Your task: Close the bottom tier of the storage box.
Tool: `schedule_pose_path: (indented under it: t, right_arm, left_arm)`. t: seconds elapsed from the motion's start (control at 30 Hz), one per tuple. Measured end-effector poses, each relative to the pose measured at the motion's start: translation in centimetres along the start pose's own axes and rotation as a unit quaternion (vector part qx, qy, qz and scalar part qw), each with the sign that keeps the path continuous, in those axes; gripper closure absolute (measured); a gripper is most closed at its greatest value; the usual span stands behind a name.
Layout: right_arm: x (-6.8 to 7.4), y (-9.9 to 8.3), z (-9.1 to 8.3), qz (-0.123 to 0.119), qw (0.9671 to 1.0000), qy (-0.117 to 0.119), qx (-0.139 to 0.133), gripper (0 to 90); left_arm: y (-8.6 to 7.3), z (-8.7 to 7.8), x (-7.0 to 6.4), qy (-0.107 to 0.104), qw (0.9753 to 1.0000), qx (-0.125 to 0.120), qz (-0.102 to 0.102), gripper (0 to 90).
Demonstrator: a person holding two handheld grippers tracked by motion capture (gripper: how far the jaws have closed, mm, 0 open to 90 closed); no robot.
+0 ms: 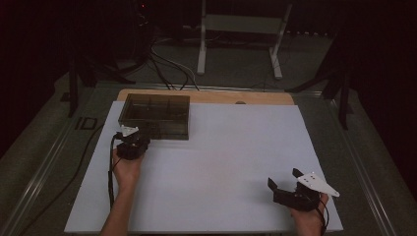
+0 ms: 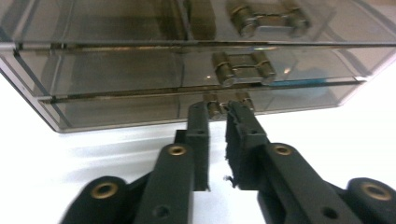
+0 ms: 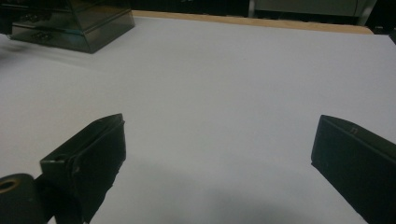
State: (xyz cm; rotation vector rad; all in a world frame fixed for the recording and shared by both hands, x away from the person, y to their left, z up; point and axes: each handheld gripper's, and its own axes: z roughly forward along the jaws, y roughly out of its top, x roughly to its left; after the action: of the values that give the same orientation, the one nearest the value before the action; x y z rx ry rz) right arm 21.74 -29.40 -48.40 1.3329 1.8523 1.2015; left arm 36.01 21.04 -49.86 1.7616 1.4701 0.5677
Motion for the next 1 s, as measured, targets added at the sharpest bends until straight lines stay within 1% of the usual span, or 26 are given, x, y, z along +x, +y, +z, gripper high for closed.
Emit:
schedule_pose_path:
  t: [0.1,0.17,0.27,0.33,0.43,0.5,0.57,0.67,0.73,0.8,0.83,0.87,0.9,0.93,0.97,1.0]
  right_arm:
    - [0.0,0.0,0.0,0.000,1.0000,0.000,0.000,3.1]
    - [0.0,0.0,0.0,0.000,1.0000,-0.001,0.000,3.1]
    - [0.0,0.0,-0.1,0.001,1.0000,-0.001,0.000,3.1]
    - [-0.1,0.0,-0.1,0.000,1.0000,-0.001,-0.001,3.1]
    - [-0.1,0.0,-0.1,0.000,1.0000,-0.001,-0.001,3.1]
    - [-0.1,0.0,-0.1,-0.001,1.0000,-0.001,-0.002,3.1]
    - [-0.1,0.0,-0.1,-0.001,1.0000,-0.001,-0.001,3.1]
    - [0.0,0.0,-0.1,-0.002,1.0000,-0.001,-0.001,3.1]
    - [0.0,0.0,-0.1,-0.002,1.0000,-0.001,-0.001,3.1]
    - [0.0,0.0,-0.1,-0.002,1.0000,-0.001,-0.001,3.1]
    - [0.0,0.0,-0.1,-0.002,1.0000,-0.001,-0.001,3.1]
    - [0.0,0.0,-0.1,-0.002,1.0000,-0.001,-0.001,3.1]
    - [0.0,0.0,-0.1,0.000,1.0000,-0.001,-0.001,3.1]
    - [0.0,0.0,-0.1,0.000,1.0000,-0.001,-0.001,3.1]
    - [0.0,0.0,-0.1,-0.001,1.0000,-0.001,0.000,3.1]
    - [0.0,0.0,-0.1,-0.002,1.0000,-0.001,0.000,3.1]
  left_arm:
    - [0.1,-0.7,-0.2,0.002,0.9999,-0.015,0.003,67.0]
    - [0.3,-1.1,-0.2,-0.003,0.9998,-0.022,-0.001,62.9]
    - [0.4,-1.8,-0.1,-0.007,0.9995,-0.030,0.001,58.5]
    - [0.4,-2.3,0.0,-0.012,0.9993,-0.034,-0.002,53.9]
    - [0.4,-2.9,0.1,-0.028,0.9989,-0.037,-0.004,43.9]
    - [0.5,-3.3,0.1,-0.029,0.9989,-0.037,0.001,37.4]
    - [0.5,-3.7,0.0,-0.022,0.9989,-0.041,0.002,27.3]
    - [0.5,-4.4,0.1,-0.027,0.9984,-0.050,-0.004,20.2]
    - [0.5,-4.7,0.1,-0.030,0.9981,-0.054,-0.001,17.9]
    - [0.5,-4.9,0.1,-0.036,0.9980,-0.053,0.001,15.1]
    - [0.5,-5.0,0.2,-0.040,0.9979,-0.052,0.001,11.4]
    - [0.5,-5.1,0.2,-0.043,0.9978,-0.051,0.003,10.7]
    - [0.4,-5.1,0.2,-0.044,0.9978,-0.050,0.006,9.5]
    - [0.4,-5.2,0.2,-0.043,0.9979,-0.047,0.010,6.0]
    - [0.4,-5.2,0.2,-0.049,0.9977,-0.046,0.011,3.3]
    - [0.3,-5.3,0.2,-0.055,0.9972,-0.049,0.011,3.2]
